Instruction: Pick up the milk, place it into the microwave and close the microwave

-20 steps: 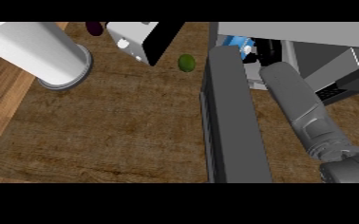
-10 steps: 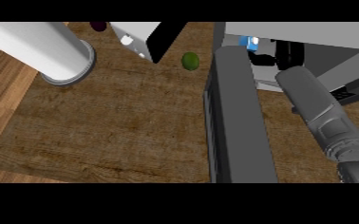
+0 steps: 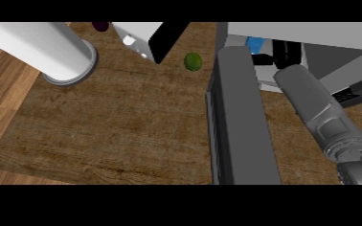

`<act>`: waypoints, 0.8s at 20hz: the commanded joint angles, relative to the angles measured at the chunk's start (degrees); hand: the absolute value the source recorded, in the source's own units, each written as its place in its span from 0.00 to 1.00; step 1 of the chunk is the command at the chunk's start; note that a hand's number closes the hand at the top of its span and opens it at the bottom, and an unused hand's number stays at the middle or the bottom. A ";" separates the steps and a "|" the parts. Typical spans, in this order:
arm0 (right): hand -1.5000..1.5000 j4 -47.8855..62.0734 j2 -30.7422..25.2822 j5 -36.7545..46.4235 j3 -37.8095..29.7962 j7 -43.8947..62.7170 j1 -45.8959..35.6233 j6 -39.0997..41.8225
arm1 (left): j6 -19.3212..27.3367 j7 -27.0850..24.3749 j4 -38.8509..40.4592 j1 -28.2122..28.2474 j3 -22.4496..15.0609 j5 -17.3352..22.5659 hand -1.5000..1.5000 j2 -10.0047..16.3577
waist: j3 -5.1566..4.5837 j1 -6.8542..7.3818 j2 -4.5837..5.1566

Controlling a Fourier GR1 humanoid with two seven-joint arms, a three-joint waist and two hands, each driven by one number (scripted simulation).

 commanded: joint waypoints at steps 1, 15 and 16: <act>0.00 -0.75 0.17 -0.52 -0.47 -2.55 -0.80 4.38 | -1.95 -0.46 0.99 0.23 -2.16 -1.38 0.00 -0.42 | 0.04 0.10 -0.08; 0.00 -1.74 4.14 -8.76 -8.15 -10.60 1.72 21.06 | -7.51 -0.91 0.87 0.18 -8.31 -2.21 0.00 -0.66 | -0.02 -2.21 -1.59; 0.00 -1.59 3.51 -9.33 -8.63 -10.47 1.13 24.02 | -5.78 -0.84 2.89 -3.34 -7.69 -2.41 0.00 0.02 | -0.04 -3.08 -1.44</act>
